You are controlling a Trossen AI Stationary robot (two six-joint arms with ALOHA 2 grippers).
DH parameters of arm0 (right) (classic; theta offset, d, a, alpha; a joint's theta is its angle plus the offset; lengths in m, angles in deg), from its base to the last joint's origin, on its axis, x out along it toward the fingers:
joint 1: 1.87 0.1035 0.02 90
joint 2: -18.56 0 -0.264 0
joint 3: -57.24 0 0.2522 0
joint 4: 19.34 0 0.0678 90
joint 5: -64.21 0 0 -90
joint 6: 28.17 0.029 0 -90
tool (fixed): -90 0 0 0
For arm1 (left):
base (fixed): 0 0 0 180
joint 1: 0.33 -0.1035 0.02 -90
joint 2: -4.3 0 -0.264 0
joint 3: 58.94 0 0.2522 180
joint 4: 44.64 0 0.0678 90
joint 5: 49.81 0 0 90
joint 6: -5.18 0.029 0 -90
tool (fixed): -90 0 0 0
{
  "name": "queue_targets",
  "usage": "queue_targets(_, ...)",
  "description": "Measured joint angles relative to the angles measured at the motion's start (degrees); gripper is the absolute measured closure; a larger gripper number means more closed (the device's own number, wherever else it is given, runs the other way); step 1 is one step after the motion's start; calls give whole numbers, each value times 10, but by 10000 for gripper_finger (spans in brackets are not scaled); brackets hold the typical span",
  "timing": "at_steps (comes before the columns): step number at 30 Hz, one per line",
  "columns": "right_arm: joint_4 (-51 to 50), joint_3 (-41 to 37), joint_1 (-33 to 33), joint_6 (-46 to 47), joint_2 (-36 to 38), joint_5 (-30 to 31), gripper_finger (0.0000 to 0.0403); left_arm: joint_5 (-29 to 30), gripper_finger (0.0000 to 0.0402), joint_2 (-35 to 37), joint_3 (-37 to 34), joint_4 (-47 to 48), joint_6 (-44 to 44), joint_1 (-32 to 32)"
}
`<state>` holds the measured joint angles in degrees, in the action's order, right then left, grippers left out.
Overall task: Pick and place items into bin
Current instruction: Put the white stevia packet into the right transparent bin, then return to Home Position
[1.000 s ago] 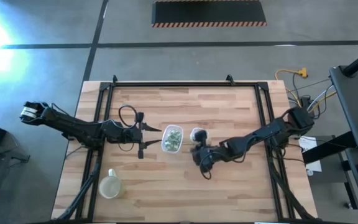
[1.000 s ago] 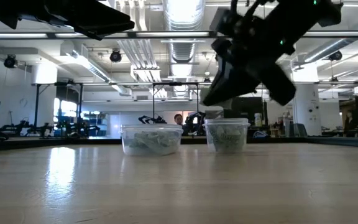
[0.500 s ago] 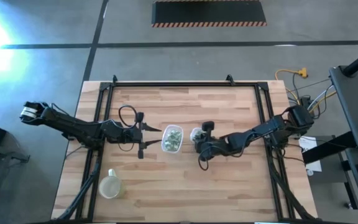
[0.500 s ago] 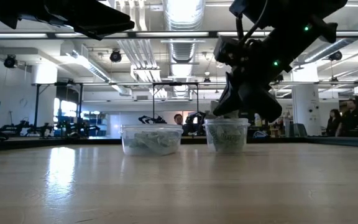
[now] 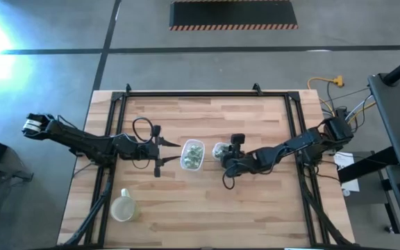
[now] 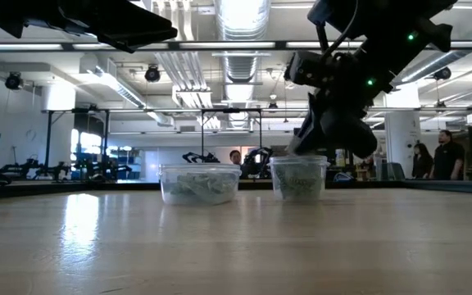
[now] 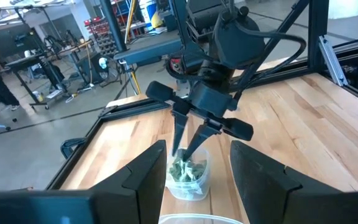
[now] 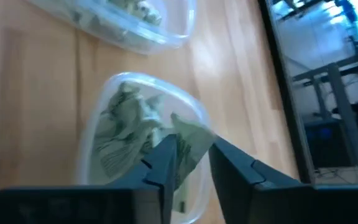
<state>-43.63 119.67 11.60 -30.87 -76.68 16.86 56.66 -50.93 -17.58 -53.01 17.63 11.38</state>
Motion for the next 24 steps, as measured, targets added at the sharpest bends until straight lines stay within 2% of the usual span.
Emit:
queue_targets(5, 1, 0, 5, -6, 15, 25, 287, 0, 240, 0, 0, -1, 0, 0)
queue_targets(10, 2, 0, 15, 1, 53, 28, 271, 0, 239, 0, 0, -1, 0, 0)
queue_targets(24, -11, -33, 88, 0, 172, 23, 285, 0, 239, 0, 0, -29, 19, 0)
